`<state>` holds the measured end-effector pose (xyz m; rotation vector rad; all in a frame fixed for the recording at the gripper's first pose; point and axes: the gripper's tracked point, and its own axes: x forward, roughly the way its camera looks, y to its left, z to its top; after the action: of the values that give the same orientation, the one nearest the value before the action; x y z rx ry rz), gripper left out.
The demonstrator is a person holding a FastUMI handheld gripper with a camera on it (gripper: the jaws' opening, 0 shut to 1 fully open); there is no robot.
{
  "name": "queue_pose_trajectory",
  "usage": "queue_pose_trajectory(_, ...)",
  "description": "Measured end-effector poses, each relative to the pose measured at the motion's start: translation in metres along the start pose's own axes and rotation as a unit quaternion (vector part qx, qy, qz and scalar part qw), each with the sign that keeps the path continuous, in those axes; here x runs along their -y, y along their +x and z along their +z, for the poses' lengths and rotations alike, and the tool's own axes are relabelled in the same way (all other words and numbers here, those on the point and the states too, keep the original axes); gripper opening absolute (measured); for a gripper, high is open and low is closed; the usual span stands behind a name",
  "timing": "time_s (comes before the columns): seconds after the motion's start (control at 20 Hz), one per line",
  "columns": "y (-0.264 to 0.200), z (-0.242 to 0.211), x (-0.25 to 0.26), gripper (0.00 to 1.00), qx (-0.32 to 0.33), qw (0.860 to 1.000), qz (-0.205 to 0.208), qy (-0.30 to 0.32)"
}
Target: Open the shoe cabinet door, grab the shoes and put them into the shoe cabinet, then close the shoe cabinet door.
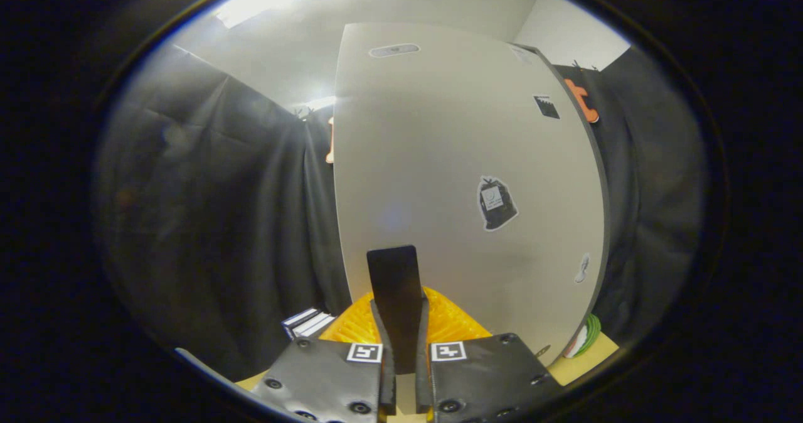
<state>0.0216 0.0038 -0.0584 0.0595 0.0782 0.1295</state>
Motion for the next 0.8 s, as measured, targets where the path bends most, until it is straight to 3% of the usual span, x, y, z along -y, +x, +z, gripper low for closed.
queue_pose_trajectory(0.8,-0.080,0.017,0.045,0.14,-0.013,0.998,0.066,0.010)
